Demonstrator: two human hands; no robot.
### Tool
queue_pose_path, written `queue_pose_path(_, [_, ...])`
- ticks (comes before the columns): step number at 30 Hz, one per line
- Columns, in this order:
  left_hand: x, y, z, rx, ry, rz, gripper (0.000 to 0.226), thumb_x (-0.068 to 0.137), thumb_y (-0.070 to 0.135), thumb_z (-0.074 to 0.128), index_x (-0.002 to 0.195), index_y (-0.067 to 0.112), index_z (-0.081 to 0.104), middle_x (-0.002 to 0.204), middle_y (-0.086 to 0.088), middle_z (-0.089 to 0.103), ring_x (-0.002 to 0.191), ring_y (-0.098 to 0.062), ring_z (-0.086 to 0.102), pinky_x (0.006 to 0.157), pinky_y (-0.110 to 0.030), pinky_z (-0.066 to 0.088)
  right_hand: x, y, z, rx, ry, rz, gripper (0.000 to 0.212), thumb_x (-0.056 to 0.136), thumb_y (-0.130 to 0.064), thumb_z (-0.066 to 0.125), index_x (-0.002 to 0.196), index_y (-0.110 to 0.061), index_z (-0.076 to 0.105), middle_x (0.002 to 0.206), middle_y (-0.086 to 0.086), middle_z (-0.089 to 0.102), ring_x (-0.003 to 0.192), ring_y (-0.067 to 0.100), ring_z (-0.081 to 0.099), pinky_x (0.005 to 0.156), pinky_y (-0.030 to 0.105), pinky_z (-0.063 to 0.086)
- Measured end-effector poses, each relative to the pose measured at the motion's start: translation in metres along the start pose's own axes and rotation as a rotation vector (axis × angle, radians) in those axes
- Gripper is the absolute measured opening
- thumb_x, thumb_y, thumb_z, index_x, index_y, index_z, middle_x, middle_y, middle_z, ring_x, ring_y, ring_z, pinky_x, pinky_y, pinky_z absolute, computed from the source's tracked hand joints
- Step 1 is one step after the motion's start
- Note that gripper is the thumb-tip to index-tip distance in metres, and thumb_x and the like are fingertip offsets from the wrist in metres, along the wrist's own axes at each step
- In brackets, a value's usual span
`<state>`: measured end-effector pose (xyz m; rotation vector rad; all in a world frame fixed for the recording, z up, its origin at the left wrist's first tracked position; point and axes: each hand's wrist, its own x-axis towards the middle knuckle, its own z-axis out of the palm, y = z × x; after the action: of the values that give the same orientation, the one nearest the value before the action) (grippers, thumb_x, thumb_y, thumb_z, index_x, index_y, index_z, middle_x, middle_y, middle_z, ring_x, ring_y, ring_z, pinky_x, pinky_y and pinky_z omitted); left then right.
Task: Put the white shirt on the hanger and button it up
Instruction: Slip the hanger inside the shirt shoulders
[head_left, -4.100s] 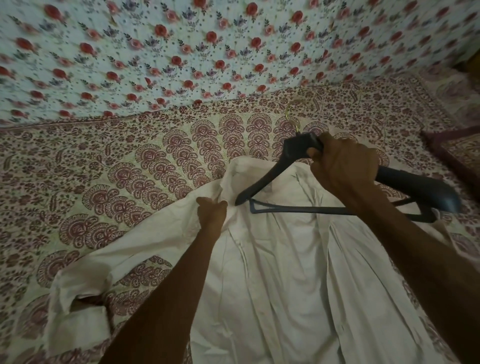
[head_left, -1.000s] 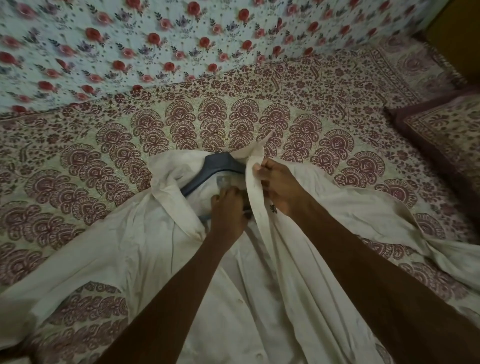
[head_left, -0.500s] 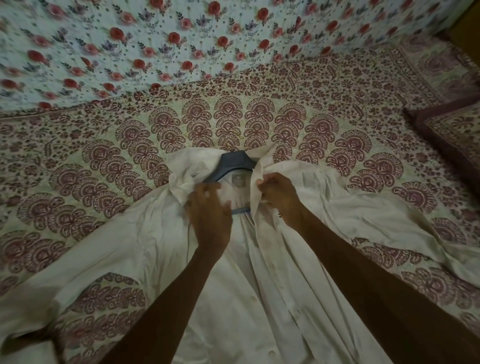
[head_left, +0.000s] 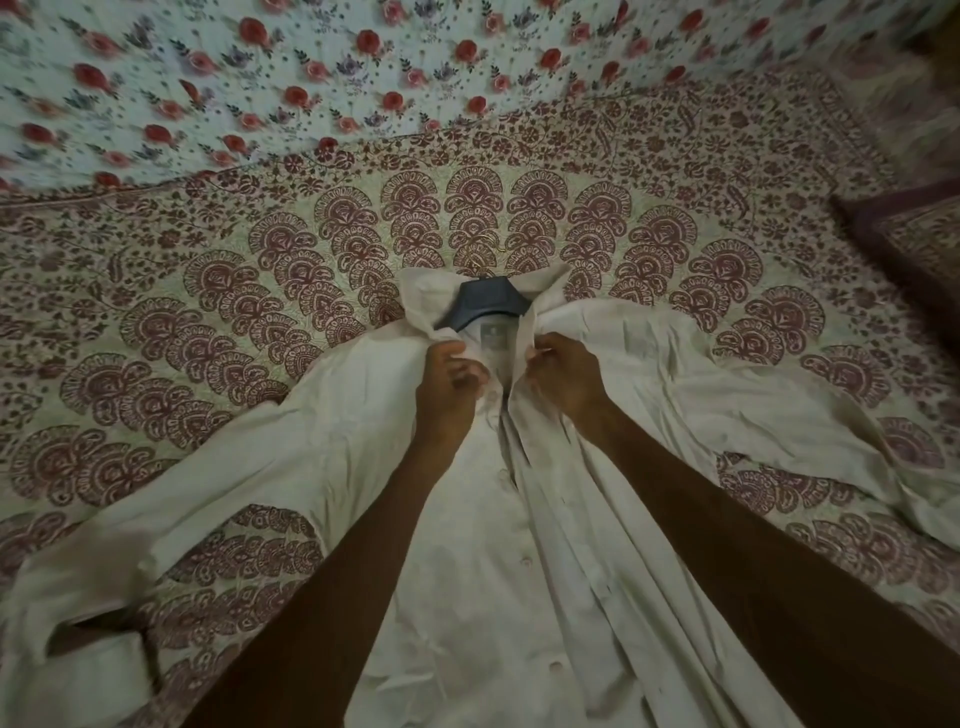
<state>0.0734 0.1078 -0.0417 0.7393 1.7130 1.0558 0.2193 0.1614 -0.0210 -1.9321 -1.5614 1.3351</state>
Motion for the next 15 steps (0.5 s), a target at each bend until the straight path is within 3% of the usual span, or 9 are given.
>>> queue_pose_path(2, [-0.012,-0.012,-0.006,0.122,0.106,0.085,0.027,0.085,0.018,0.061,0.103,0.036,0.052,0.095,0.000,0.068,0.088,-0.022,0.068,0.083,-0.045,0.057,-0.013,0.006,0.001,-0.189,0.148,-0.078,0.021,0.094,-0.025,0.056,0.107,-0.013,0.068,0.107,0.006,0.072,0.101,0.025,0.066,0.084,0.024,0.043])
queue_pose_path(4, [-0.024,-0.021,-0.008,0.240,0.161,0.092,0.014,0.088,0.022,0.061,0.101,0.022,0.055,0.085,0.001,0.068,0.078,-0.021,0.069,0.072,-0.040,0.058,-0.029,0.014,0.005,-0.238,0.226,-0.094,0.023,0.092,-0.035,0.058,0.100,-0.018,0.069,0.098,0.001,0.073,0.090,0.020,0.068,0.080,0.026,0.048])
queue_pose_path(5, [-0.029,-0.025,-0.007,0.355,0.124,0.060,0.008,0.088,0.024,0.060,0.094,0.018,0.057,0.080,0.000,0.068,0.074,-0.021,0.069,0.070,-0.037,0.058,-0.037,0.020,0.008,-0.294,0.221,-0.073,0.025,0.090,-0.042,0.058,0.096,-0.020,0.070,0.094,-0.002,0.072,0.086,0.018,0.068,0.078,0.027,0.050])
queue_pose_path(8, [-0.043,-0.037,-0.004,0.679,-0.107,-0.098,0.030,0.084,0.044,0.063,0.074,0.016,0.068,0.069,0.002,0.071,0.071,-0.017,0.070,0.071,-0.028,0.056,-0.064,0.040,0.022,-0.548,0.085,-0.064,0.040,0.084,-0.059,0.057,0.098,-0.023,0.067,0.097,-0.001,0.069,0.088,0.020,0.067,0.078,0.031,0.055])
queue_pose_path(10, [-0.054,-0.043,0.000,0.733,-0.126,-0.102,0.033,0.080,0.048,0.069,0.077,0.015,0.069,0.075,0.000,0.072,0.073,-0.016,0.069,0.074,-0.029,0.055,-0.082,0.053,0.028,-0.671,0.100,-0.091,0.038,0.089,-0.051,0.056,0.108,-0.019,0.061,0.102,0.002,0.066,0.092,0.024,0.066,0.079,0.034,0.054])
queue_pose_path(12, [-0.062,-0.043,0.007,0.814,-0.092,0.024,0.032,0.083,0.042,0.069,0.085,0.010,0.067,0.084,-0.003,0.069,0.081,-0.018,0.065,0.077,-0.033,0.054,-0.090,0.064,0.032,-0.736,0.168,-0.138,0.026,0.093,-0.033,0.052,0.109,-0.013,0.058,0.101,0.006,0.065,0.087,0.026,0.067,0.074,0.034,0.054])
queue_pose_path(15, [-0.065,-0.033,0.016,0.702,-0.135,0.038,0.024,0.086,0.025,0.065,0.073,0.005,0.064,0.075,-0.011,0.069,0.071,-0.022,0.066,0.068,-0.035,0.055,-0.089,0.070,0.031,-0.668,0.252,-0.169,0.027,0.092,-0.024,0.043,0.097,-0.008,0.065,0.088,0.012,0.068,0.078,0.032,0.068,0.067,0.034,0.054])
